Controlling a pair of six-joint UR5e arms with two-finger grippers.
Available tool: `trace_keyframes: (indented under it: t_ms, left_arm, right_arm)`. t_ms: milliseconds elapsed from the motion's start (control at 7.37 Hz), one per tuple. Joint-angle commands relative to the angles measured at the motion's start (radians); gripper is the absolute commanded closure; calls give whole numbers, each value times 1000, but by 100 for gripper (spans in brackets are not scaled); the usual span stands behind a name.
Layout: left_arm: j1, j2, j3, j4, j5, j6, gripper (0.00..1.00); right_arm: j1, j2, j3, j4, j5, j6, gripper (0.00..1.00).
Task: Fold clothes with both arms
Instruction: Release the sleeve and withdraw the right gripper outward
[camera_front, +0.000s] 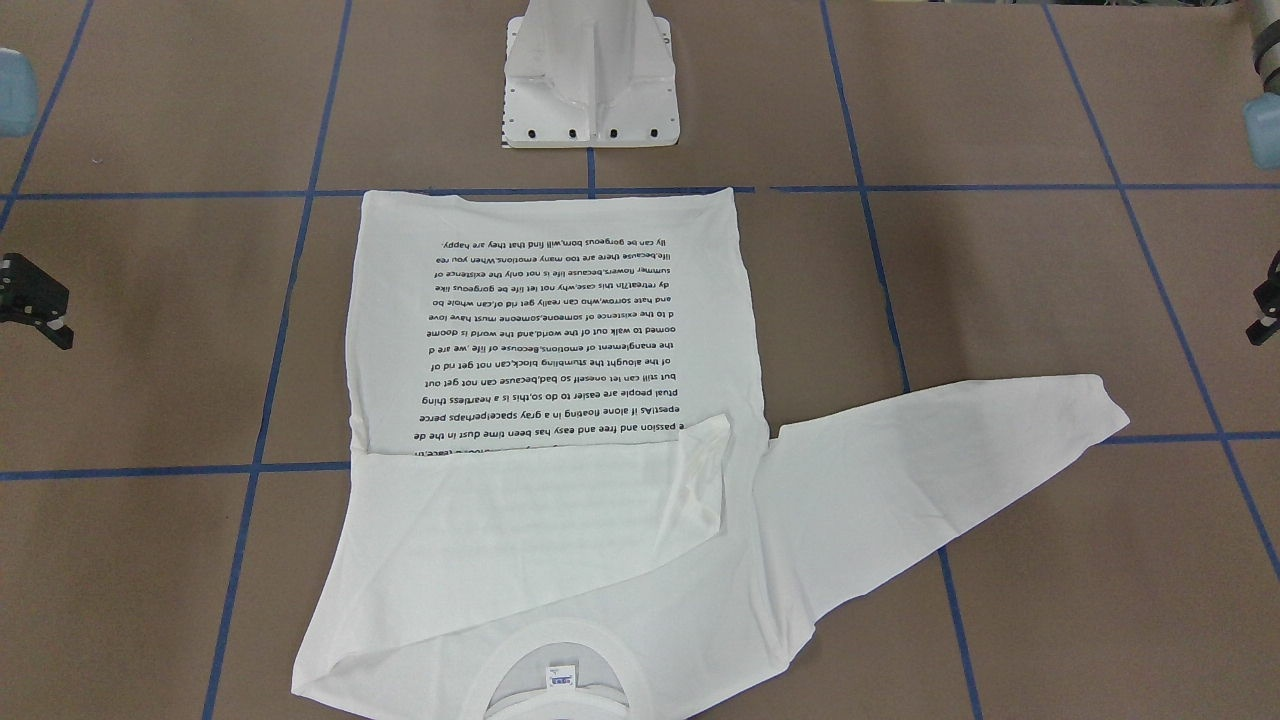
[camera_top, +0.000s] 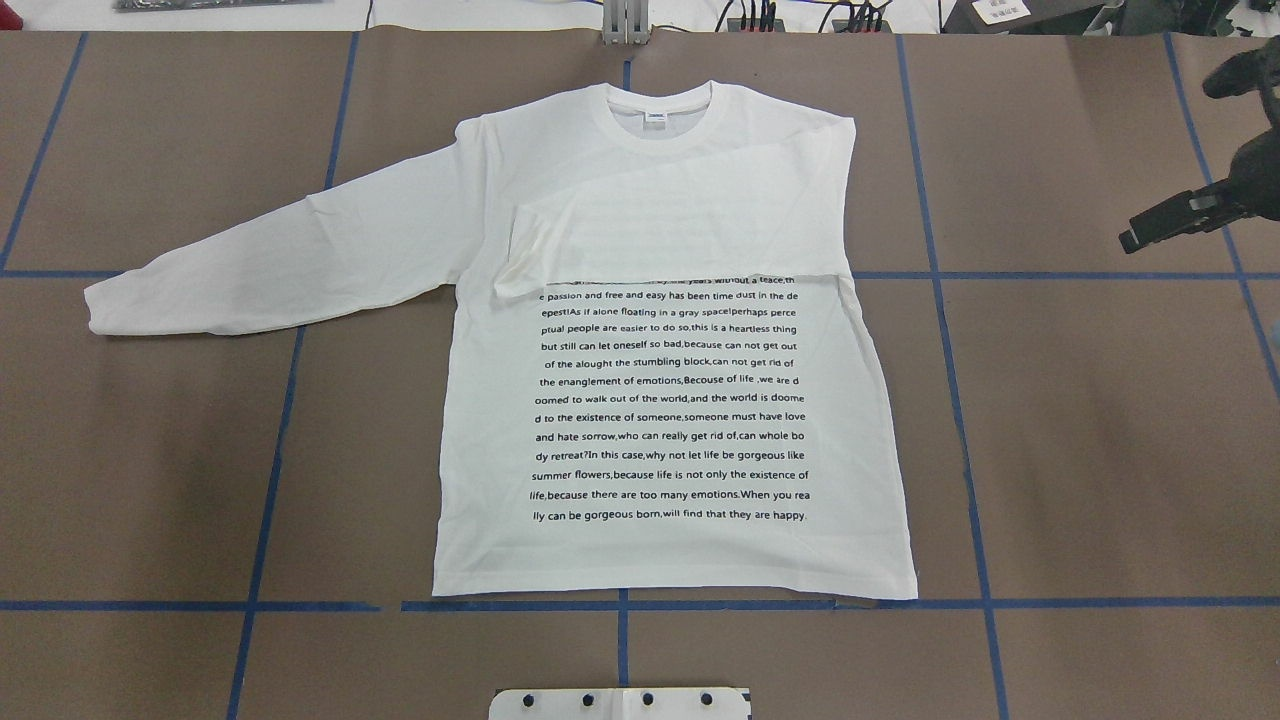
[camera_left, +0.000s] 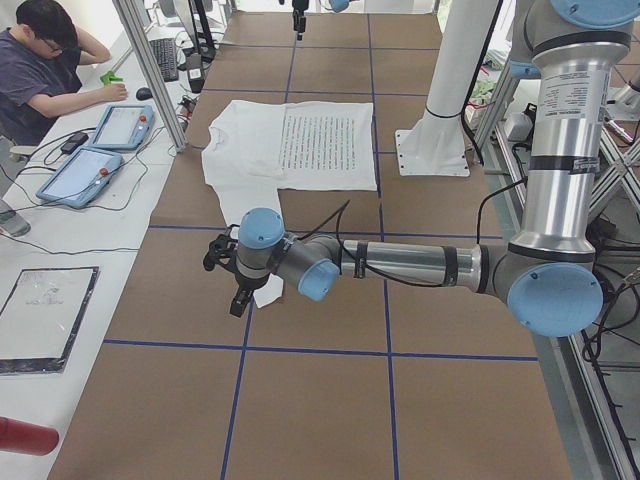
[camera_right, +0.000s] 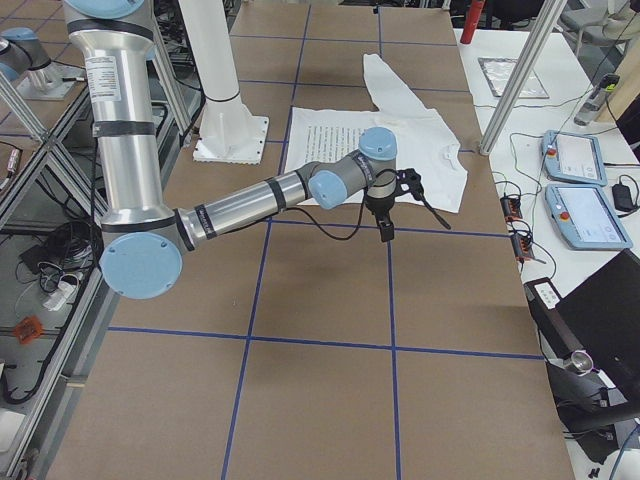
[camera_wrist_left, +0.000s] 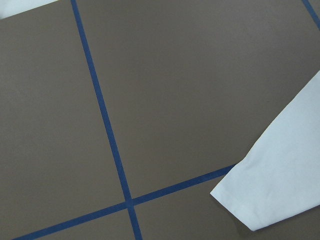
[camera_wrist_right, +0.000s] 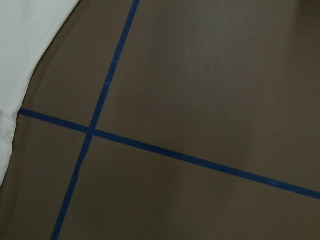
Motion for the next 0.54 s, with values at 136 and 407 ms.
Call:
trace_keyframes:
  t_ms: [136,407]
  left_arm:
    - [223,5,153,-360,112,-400,8]
    - [275,5,164,-381,117,-467,24]
  right_arm:
    - [27,-44,16,-1,17,-27,0]
    - [27,-47,14,-1,17,-27,0]
